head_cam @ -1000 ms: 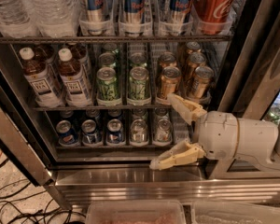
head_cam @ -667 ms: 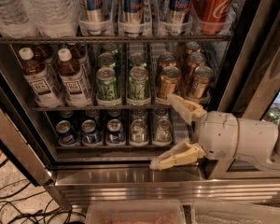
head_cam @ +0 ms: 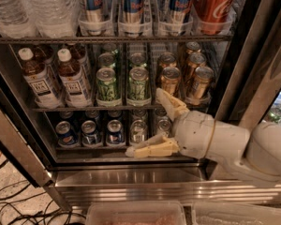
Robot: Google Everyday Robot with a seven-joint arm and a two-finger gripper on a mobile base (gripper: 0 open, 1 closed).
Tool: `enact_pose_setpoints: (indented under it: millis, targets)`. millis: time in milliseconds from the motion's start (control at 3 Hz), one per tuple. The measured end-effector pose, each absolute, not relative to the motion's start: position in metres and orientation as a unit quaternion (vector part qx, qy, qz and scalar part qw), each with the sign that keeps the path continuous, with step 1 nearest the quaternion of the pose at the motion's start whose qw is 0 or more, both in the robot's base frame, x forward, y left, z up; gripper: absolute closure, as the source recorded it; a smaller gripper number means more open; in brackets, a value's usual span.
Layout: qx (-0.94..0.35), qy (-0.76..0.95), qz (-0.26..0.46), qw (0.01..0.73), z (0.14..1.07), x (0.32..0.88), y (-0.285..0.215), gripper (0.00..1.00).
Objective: Pick blue plastic bottle from middle shelf of fridge
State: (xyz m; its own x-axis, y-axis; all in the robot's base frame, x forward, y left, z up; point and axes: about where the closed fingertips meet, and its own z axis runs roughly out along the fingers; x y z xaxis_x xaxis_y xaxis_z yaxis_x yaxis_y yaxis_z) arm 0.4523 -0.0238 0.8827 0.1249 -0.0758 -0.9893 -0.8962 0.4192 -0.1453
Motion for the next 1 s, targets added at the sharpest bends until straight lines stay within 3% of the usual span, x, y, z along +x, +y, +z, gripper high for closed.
enact_pose_setpoints:
  millis: [667, 1000]
  targets:
    - [-0.398, 0.591, 0.257, 0.652, 0.88, 0.485, 0.023, 0.0]
    - [-0.382, 0.609, 0.228, 0.657, 0.878, 0.501, 0.014, 0.0]
